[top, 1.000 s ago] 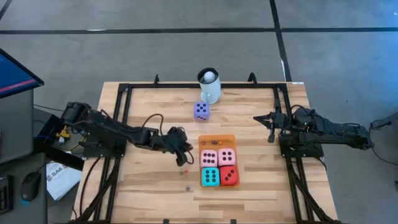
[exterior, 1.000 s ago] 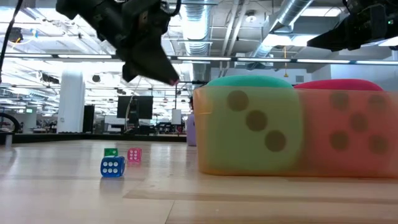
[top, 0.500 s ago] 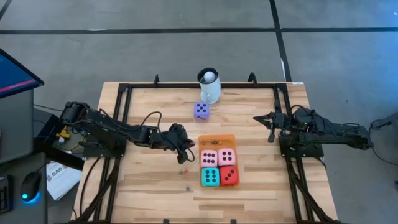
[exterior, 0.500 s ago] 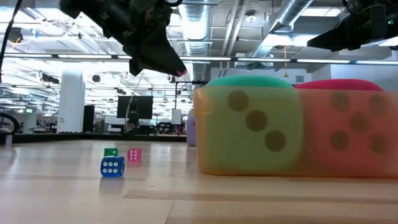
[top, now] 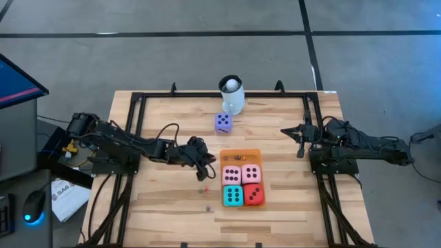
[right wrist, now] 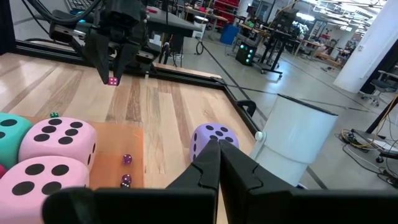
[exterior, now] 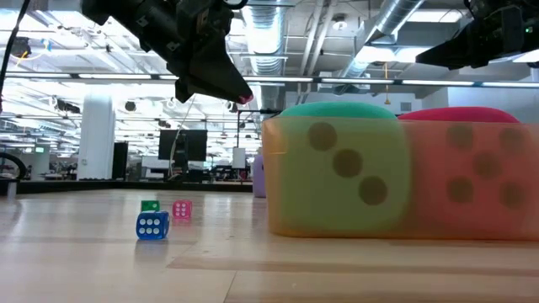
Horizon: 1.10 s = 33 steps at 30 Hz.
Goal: Pick & Place Dice
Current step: Put the left small pink dice into the orange bin
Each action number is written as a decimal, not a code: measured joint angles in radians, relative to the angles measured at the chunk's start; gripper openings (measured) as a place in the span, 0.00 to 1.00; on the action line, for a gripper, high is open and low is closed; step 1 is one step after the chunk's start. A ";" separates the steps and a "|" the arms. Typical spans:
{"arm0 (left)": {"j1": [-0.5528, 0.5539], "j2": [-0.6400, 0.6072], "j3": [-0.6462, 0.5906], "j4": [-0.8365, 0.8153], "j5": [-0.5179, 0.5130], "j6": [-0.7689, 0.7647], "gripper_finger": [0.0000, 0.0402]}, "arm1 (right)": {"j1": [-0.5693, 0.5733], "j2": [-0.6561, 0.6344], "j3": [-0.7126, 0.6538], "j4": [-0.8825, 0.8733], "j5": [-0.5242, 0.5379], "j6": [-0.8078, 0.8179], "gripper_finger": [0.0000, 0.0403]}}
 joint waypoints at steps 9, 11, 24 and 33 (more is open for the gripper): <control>0.001 0.000 0.000 0.029 -0.053 0.000 0.13 | 0.000 0.000 0.000 0.001 0.000 0.000 0.00; 0.006 0.000 0.000 0.076 -0.086 0.000 0.13 | 0.000 0.000 0.000 0.005 0.000 -0.002 0.00; 0.072 0.000 0.001 0.262 -0.166 0.000 0.13 | 0.000 0.000 0.000 0.005 0.000 -0.005 0.00; 0.080 0.016 0.001 0.273 -0.165 -0.007 0.13 | 0.000 0.000 0.000 0.010 0.000 -0.005 0.00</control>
